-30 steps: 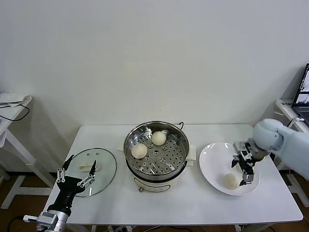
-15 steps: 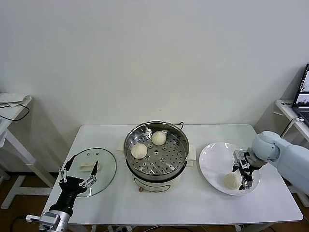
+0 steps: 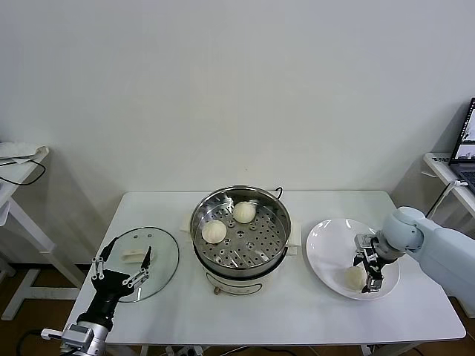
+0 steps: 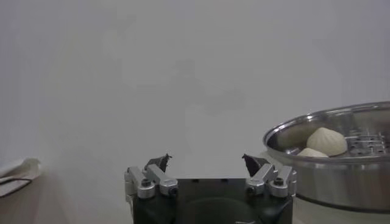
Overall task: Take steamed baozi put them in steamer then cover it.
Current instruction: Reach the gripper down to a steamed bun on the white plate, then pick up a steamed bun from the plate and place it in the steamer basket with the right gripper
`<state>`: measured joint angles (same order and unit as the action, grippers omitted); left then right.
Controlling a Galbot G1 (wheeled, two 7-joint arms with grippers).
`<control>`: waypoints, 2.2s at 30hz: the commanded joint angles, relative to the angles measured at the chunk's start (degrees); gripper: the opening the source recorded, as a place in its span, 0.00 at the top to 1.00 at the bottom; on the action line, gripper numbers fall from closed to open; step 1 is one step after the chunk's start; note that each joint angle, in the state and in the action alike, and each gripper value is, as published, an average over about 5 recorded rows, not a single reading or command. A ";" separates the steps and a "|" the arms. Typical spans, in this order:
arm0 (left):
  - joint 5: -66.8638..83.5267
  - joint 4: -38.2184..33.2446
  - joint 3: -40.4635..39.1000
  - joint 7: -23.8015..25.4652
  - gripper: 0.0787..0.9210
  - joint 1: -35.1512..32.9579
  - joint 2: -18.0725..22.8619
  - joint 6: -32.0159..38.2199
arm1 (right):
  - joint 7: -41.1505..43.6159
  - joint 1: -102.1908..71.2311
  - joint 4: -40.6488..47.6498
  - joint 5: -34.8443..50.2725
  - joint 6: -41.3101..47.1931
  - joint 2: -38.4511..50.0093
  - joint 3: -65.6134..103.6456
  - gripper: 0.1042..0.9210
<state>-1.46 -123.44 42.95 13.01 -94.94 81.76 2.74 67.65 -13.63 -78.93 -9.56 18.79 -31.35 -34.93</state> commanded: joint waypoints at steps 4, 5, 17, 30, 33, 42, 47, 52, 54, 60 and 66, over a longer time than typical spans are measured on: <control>-0.09 0.13 -0.32 -0.08 0.12 0.14 -0.18 -0.02 | -0.24 -0.97 0.44 -0.18 -0.08 -0.44 1.09 0.25; -0.09 0.14 -0.32 -0.08 0.12 0.15 -0.18 -0.03 | -0.19 -0.87 0.40 -0.07 -0.08 -0.36 1.14 0.25; -0.26 0.25 -0.70 -0.15 0.12 0.14 -0.23 -0.08 | 4.27 22.94 -2.97 10.57 0.16 4.60 -13.99 0.26; -0.19 0.50 -0.29 -0.08 0.12 0.21 -0.75 -0.19 | 9.43 65.28 -4.88 20.31 -8.39 -3.83 -42.41 0.26; -0.12 0.47 -0.10 0.00 0.12 0.20 -0.76 -0.18 | 9.50 68.16 -4.80 21.47 -12.05 -7.35 -43.75 0.26; 0.23 1.11 0.70 0.33 0.12 0.55 -0.48 -0.05 | 4.10 69.34 -4.28 21.48 -32.61 -20.25 -45.70 0.26; 0.61 1.66 1.42 0.61 0.12 0.76 -0.38 -0.06 | -0.50 67.76 -4.89 16.97 -41.42 -25.35 -46.96 0.26; 1.06 1.90 2.14 0.84 0.12 1.06 -0.41 -0.14 | -6.22 64.44 -5.05 10.59 -46.53 -28.84 -47.37 0.26; 1.13 2.12 2.33 0.94 0.12 1.18 -0.41 -0.15 | -7.40 63.10 -4.91 8.53 -47.95 -29.71 -47.17 0.26; 1.29 2.84 2.76 1.21 0.12 1.51 -0.41 -0.11 | -10.56 58.96 -3.77 4.15 -50.36 -31.53 -46.41 0.26; 1.40 3.30 3.02 1.30 0.12 1.81 -0.41 -0.14 | -12.31 54.09 -2.98 2.36 -50.52 -33.05 -45.44 0.26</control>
<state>-0.13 -120.39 45.79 14.26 -93.18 81.36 2.64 59.26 44.73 -82.32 -2.91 -26.90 -61.04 -80.03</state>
